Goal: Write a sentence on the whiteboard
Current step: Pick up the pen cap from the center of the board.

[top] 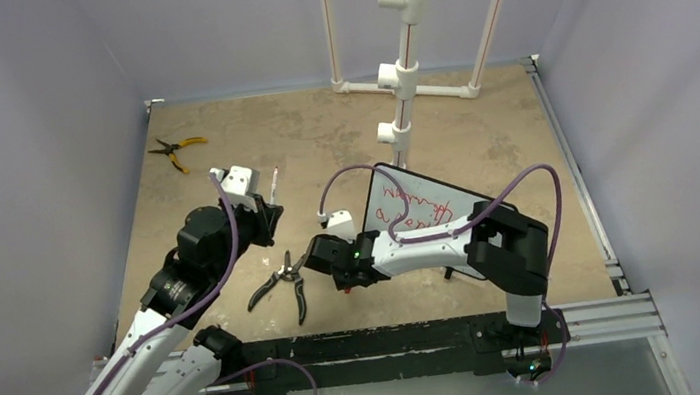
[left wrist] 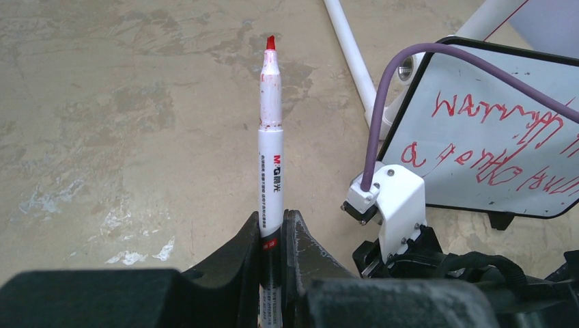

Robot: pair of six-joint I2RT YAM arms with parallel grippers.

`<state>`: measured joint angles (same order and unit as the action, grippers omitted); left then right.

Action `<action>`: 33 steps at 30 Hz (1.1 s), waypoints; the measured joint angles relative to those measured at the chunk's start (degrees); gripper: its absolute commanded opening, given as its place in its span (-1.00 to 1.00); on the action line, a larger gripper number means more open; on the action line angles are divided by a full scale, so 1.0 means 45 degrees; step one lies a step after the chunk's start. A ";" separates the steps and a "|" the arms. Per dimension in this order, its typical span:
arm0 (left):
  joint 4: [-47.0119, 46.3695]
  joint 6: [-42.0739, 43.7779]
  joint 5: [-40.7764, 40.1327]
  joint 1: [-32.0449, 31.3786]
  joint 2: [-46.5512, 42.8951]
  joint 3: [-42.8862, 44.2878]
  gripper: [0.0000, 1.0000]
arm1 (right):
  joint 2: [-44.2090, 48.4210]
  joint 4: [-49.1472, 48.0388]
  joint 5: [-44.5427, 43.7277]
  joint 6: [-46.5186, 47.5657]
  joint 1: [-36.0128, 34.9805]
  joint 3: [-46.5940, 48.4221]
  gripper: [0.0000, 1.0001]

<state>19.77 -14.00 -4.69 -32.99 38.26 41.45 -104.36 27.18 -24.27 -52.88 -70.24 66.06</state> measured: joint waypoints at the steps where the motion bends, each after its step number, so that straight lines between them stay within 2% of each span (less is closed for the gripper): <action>1: 0.0000 0.0000 0.0000 0.0000 0.0010 0.0000 -1.00 | -0.0083 0.0005 0.0063 -0.0015 0.0000 0.0000 -0.42; 11: 0.0000 -0.0068 0.0073 0.0000 0.0010 0.0000 -1.00 | -0.0228 0.0044 0.0393 -0.0500 0.0015 0.0029 -0.42; 15: 0.0000 -0.0078 0.0097 0.0000 0.0005 0.0000 -1.00 | -0.0228 0.0126 0.0427 -0.0738 0.0015 0.0034 -0.59; 21: -0.0005 -0.0107 0.0296 0.0000 0.0010 -0.0024 -1.00 | -0.0228 0.0330 0.0520 -0.1030 0.0015 0.0117 -1.00; 24: -0.0175 -0.0330 0.0729 0.0000 0.0010 -0.0087 -1.00 | -0.0121 0.0602 0.0471 -0.1107 0.0015 0.0151 -1.00; 28: -0.0651 -0.0797 0.1836 0.0000 -0.0044 -0.0593 -1.00 | 0.0840 0.0889 0.0219 -0.1141 0.0083 -0.0068 -1.00; 33: -0.0967 -0.1326 0.3609 0.0000 -0.0223 -0.1253 -1.00 | 0.3473 0.0525 -0.0311 -0.1103 0.0495 -0.0942 -1.00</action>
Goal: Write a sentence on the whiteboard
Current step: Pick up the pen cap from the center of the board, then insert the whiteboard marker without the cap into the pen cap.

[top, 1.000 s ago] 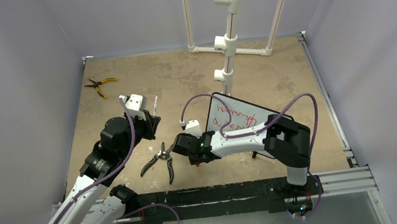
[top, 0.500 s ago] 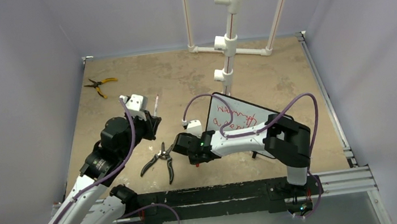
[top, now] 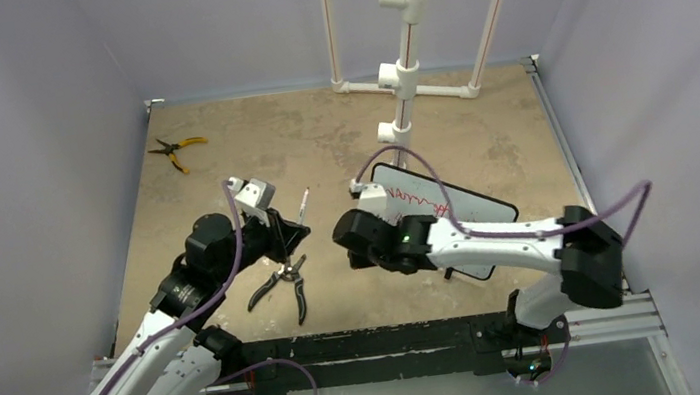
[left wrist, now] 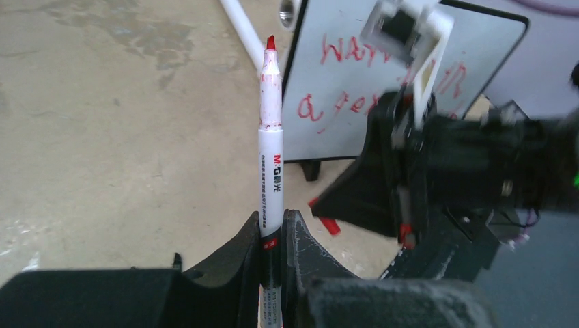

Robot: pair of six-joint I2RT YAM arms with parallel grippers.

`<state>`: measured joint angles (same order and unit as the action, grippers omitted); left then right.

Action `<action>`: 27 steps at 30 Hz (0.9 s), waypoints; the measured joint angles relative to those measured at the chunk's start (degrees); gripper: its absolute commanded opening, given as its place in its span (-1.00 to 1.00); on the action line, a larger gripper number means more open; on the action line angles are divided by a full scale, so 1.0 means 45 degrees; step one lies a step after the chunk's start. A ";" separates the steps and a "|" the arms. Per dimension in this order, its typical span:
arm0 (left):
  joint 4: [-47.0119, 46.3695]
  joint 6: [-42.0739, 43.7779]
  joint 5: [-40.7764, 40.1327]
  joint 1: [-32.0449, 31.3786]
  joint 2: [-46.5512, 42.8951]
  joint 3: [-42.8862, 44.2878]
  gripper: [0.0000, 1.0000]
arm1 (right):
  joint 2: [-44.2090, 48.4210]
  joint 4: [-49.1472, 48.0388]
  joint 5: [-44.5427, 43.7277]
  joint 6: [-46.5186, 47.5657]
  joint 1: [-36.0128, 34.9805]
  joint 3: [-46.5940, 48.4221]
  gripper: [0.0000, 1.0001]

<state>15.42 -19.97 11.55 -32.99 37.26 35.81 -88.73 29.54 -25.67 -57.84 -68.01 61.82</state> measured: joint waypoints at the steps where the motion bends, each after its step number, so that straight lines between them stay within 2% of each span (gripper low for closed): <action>1: -0.0058 -0.0102 0.0398 0.0000 -0.0019 -0.0078 -1.00 | 0.0612 -0.0233 -0.0107 0.0000 0.0180 -0.0233 -1.00; 8: -0.1239 -0.1137 0.3220 -0.0005 -0.0549 -0.0976 -1.00 | 0.4566 -0.2463 -0.0899 0.0097 0.1865 -0.2244 -1.00; 13: -0.2307 -0.2118 0.4405 -0.0539 -0.0573 -0.1690 -1.00 | 0.6178 -0.4061 -0.1700 -0.0291 0.1987 -0.3104 -1.00; 20: -0.3186 -0.2565 0.3842 -0.2492 0.0748 -0.1758 -1.00 | 0.7091 -0.6411 -0.2089 -0.1384 0.1987 -0.4274 -1.00; 27: -0.3978 -0.3065 0.3041 -0.2710 0.1758 -0.1758 -1.00 | 0.7121 -0.7344 -0.2079 -0.2093 0.1987 -0.4483 -1.00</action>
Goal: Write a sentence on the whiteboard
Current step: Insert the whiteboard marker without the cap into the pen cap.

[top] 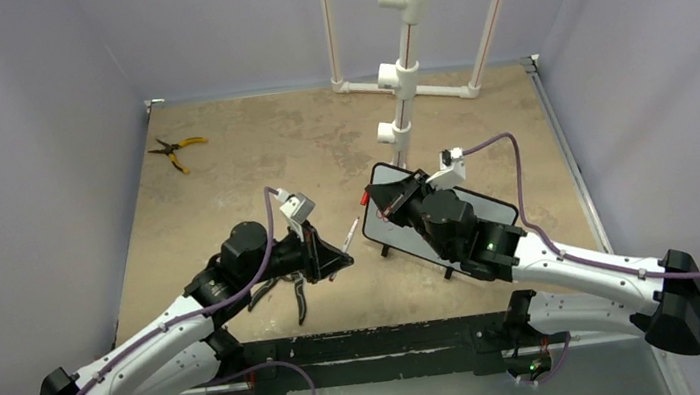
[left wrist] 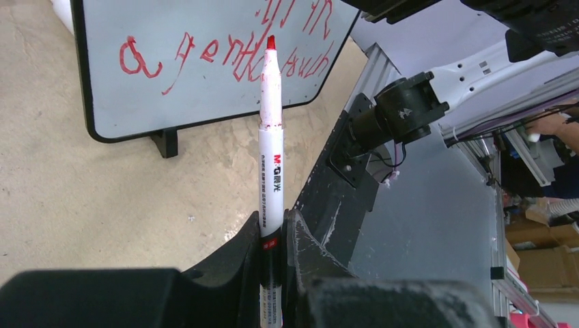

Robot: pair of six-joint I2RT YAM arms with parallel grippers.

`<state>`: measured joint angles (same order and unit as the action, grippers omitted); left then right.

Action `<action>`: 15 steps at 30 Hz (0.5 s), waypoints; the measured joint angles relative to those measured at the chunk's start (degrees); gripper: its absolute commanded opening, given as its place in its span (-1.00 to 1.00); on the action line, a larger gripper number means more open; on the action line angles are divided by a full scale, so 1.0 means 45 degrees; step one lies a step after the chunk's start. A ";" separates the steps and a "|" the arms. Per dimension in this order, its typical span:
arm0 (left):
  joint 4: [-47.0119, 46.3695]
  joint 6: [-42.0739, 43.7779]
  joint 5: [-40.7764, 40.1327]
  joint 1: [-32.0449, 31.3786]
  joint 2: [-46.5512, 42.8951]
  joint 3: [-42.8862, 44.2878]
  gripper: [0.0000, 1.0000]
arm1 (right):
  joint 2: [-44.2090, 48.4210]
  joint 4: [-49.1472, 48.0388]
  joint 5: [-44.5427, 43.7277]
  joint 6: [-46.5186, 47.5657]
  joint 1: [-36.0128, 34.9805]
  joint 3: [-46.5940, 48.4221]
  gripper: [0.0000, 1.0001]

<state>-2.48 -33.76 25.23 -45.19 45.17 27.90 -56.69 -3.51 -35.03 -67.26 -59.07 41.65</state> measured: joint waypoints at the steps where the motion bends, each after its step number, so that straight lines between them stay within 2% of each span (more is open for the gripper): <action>1: -0.0102 -0.0039 -0.0097 0.0000 0.0053 0.0000 -1.00 | 0.0019 -0.0078 0.0000 -0.0034 0.0000 0.0000 -1.00; 15: -0.0627 -0.0495 -0.1010 0.0000 0.0345 0.0000 -1.00 | 0.0151 -0.0777 0.0374 0.0223 0.0000 -0.0121 -1.00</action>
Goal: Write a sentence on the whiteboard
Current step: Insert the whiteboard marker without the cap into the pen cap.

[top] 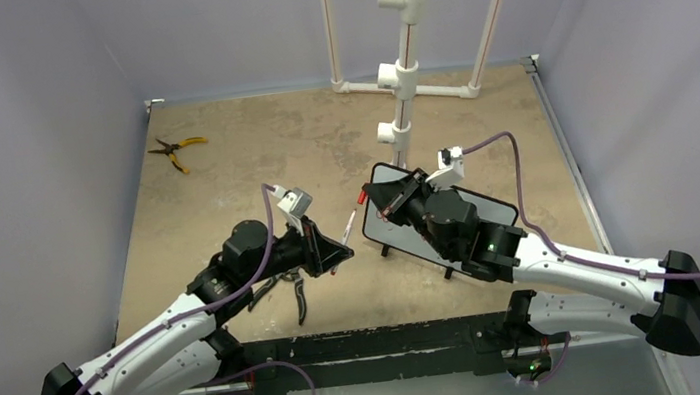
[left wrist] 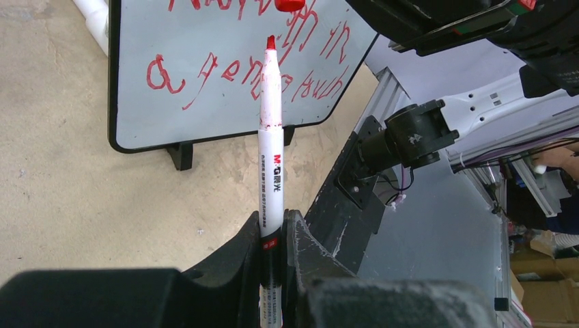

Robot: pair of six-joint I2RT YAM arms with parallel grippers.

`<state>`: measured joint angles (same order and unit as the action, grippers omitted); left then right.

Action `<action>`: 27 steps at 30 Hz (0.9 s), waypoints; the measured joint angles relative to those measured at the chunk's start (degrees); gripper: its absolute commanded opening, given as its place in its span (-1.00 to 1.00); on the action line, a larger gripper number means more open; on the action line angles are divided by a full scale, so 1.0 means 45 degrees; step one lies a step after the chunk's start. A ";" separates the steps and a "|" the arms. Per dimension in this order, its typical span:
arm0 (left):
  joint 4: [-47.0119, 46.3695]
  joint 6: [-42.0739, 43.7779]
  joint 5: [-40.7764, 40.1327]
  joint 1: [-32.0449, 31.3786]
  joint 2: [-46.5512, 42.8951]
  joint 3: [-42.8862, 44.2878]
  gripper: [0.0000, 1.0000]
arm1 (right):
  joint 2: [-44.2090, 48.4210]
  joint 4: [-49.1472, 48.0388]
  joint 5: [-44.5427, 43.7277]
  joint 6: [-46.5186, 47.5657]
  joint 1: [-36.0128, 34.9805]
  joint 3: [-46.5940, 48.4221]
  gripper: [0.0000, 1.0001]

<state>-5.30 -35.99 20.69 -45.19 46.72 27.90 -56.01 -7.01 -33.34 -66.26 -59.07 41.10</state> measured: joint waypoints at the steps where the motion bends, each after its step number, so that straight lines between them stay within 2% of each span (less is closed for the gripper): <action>1: -0.0039 -0.0010 0.0000 0.0000 0.0029 0.0000 -1.00 | -0.0024 -0.0034 0.0015 0.0053 0.0000 0.0000 -1.00; 27: -0.0364 -0.0117 -0.0155 0.0000 0.0296 0.0000 -1.00 | -0.0330 -0.0194 0.0393 0.0549 0.0000 0.0000 -1.00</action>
<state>-6.94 -36.51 19.99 -45.19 48.05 27.90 -57.49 -7.88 -31.57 -63.79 -59.07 41.10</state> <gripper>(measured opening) 0.095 0.030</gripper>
